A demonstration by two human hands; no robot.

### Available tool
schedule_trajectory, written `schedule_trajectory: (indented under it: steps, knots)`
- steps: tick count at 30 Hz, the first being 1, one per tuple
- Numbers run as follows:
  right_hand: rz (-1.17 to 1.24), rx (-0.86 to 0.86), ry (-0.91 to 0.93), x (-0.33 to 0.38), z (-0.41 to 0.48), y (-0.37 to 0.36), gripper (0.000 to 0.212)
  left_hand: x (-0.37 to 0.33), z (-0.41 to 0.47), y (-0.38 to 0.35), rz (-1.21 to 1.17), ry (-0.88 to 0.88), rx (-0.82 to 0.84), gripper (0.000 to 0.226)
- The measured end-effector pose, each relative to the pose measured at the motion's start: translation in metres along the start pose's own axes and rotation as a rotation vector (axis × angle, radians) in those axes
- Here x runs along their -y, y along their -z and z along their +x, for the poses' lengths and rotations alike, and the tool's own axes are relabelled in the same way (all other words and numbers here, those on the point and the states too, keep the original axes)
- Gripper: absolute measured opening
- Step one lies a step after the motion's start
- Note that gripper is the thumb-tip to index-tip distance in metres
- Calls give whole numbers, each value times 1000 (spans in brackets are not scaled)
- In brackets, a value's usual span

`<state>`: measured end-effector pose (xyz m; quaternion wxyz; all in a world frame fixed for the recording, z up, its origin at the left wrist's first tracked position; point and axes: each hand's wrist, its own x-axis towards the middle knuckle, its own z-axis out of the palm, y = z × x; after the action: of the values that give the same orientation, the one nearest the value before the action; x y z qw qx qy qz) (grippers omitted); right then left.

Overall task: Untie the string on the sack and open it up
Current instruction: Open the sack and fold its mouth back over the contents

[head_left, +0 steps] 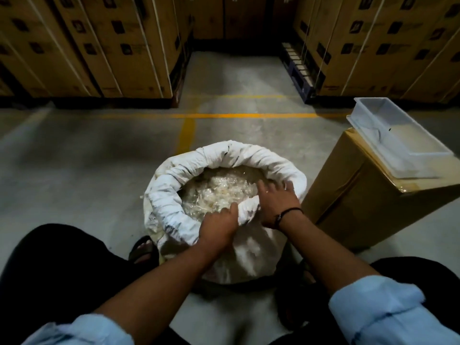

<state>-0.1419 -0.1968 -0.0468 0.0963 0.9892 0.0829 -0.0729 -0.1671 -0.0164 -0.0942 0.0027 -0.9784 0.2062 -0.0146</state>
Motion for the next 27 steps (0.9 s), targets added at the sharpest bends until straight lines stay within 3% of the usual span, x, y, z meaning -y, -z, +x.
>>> schedule_trajectory:
  steps: [2, 4, 6, 8, 10, 12, 15, 18, 20, 22, 23, 25, 27]
  knots:
    - [51, 172, 203, 10, 0, 0, 125, -2, -5, -12, 81, -136, -133, 43]
    - [189, 264, 288, 15, -1, -5, 136, -13, -12, -23, 55, -232, -198, 38]
    - [201, 238, 274, 18, -4, -9, 121, -22, -18, -20, -19, -213, -161, 42]
    - [128, 6, 278, 23, -8, -17, 93, -15, -15, -20, -131, -135, -64, 60]
    - [-35, -190, 313, 28, -16, -29, 74, 4, -2, -15, -352, 7, 166, 80]
    - [-71, -349, 322, 32, -22, -51, 62, 22, 12, -7, -510, 42, 358, 81]
    - [-46, -199, 275, 46, -24, -60, 69, 28, 11, 4, -388, -68, 471, 53]
    - [167, 165, 243, 60, -20, -51, 102, 10, -13, -10, -143, -84, 234, 42]
    - [312, 269, 213, 58, -17, -46, 103, -7, -28, -27, -46, -121, 106, 45]
    - [244, 167, 237, 49, -16, -45, 74, -11, -28, -36, -60, -157, -2, 43]
    - [170, 89, 259, 45, -16, -47, 61, -7, -25, -31, -120, -160, 25, 45]
    - [89, -21, 271, 42, -18, -54, 50, 14, -13, -21, -241, -169, 186, 63]
    - [8, -71, 301, 44, -23, -63, 44, 40, -8, -17, -173, -187, 319, 88]
